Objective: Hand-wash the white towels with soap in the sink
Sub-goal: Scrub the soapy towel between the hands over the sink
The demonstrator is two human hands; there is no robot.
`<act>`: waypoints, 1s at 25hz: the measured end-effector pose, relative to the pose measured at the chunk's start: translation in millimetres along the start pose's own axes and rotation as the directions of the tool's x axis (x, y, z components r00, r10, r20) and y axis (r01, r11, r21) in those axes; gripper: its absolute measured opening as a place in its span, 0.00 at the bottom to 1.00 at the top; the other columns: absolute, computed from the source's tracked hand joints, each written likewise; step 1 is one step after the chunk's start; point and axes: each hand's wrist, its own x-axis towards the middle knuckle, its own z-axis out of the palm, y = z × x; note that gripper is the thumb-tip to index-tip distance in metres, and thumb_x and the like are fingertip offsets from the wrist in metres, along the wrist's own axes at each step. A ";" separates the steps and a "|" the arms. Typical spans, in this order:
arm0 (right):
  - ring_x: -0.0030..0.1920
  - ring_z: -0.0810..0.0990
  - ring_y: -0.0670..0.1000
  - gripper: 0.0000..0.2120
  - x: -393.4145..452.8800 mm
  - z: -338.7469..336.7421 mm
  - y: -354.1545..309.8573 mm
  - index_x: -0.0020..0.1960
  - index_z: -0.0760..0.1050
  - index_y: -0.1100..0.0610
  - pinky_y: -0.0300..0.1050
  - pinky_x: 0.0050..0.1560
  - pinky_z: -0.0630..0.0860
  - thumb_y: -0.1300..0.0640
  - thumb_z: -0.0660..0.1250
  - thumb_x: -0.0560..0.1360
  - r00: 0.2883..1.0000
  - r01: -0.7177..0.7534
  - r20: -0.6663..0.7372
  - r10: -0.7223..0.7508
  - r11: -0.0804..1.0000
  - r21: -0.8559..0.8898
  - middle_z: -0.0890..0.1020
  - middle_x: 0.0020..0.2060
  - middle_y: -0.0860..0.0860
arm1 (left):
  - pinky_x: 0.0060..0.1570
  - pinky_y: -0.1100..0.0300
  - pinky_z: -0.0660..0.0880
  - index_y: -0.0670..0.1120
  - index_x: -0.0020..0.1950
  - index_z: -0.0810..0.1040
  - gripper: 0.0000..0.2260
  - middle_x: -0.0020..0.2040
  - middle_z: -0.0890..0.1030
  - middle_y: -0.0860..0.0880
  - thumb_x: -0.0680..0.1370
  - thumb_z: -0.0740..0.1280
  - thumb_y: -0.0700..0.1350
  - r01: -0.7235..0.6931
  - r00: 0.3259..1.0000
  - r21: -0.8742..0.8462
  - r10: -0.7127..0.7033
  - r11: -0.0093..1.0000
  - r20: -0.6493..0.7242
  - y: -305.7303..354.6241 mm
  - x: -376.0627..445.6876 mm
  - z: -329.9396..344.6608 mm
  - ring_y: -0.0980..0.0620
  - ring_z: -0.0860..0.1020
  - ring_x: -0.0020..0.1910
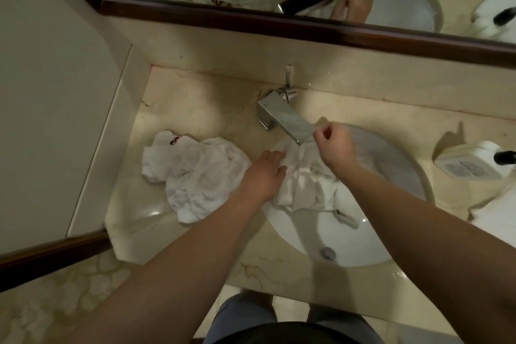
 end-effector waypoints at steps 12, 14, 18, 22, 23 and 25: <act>0.50 0.78 0.57 0.14 -9.9 80.3 58.7 0.53 0.80 0.62 0.48 0.46 0.71 0.51 0.65 0.79 0.916 0.150 0.395 -0.076 0.976 -0.160 0.81 0.48 0.58 | 0.53 0.55 0.71 0.36 0.60 0.76 0.13 0.58 0.80 0.37 0.81 0.63 0.44 0.504 0.846 -0.286 -0.532 0.815 -0.025 -30.4 25.9 91.1 0.39 0.78 0.58; 0.42 0.78 0.59 0.16 -6.7 93.0 61.9 0.45 0.79 0.65 0.50 0.41 0.69 0.51 0.65 0.79 0.915 0.083 0.403 -0.004 0.980 -0.179 0.80 0.39 0.60 | 0.56 0.54 0.71 0.36 0.61 0.76 0.14 0.60 0.79 0.37 0.82 0.62 0.44 0.573 0.792 -0.345 -0.610 0.743 0.001 -32.0 34.0 100.7 0.39 0.78 0.61; 0.30 0.69 0.53 0.18 1.0 103.1 68.9 0.31 0.71 0.62 0.47 0.34 0.65 0.54 0.69 0.76 0.924 -0.077 0.368 0.108 0.992 -0.099 0.70 0.27 0.56 | 0.50 0.59 0.71 0.35 0.61 0.78 0.14 0.61 0.81 0.39 0.83 0.62 0.43 0.611 0.764 -0.430 -0.638 0.664 0.100 -37.7 44.1 107.1 0.42 0.78 0.62; 0.34 0.72 0.52 0.10 -0.2 93.5 72.7 0.37 0.77 0.64 0.43 0.35 0.65 0.60 0.67 0.75 0.943 -0.111 0.315 0.110 0.994 -0.017 0.75 0.31 0.56 | 0.34 0.64 0.67 0.36 0.59 0.81 0.13 0.52 0.83 0.41 0.81 0.61 0.41 0.562 0.773 -0.554 -0.628 0.615 0.087 -40.6 41.9 103.7 0.45 0.79 0.50; 0.35 0.72 0.52 0.10 -2.4 88.2 73.9 0.36 0.75 0.61 0.43 0.35 0.65 0.59 0.65 0.75 0.952 -0.131 0.283 0.119 0.991 0.023 0.75 0.31 0.54 | 0.33 0.62 0.68 0.36 0.58 0.81 0.13 0.47 0.82 0.43 0.81 0.60 0.40 0.538 0.775 -0.589 -0.629 0.603 0.065 -38.0 39.3 103.0 0.46 0.78 0.45; 0.34 0.70 0.50 0.12 -7.0 73.4 77.9 0.35 0.69 0.56 0.44 0.34 0.65 0.58 0.63 0.77 0.965 -0.178 0.216 0.152 0.979 0.104 0.72 0.30 0.50 | 0.43 0.61 0.74 0.39 0.56 0.80 0.11 0.46 0.80 0.44 0.81 0.59 0.40 0.479 0.782 -0.691 -0.621 0.542 0.054 -27.4 34.8 99.7 0.46 0.77 0.44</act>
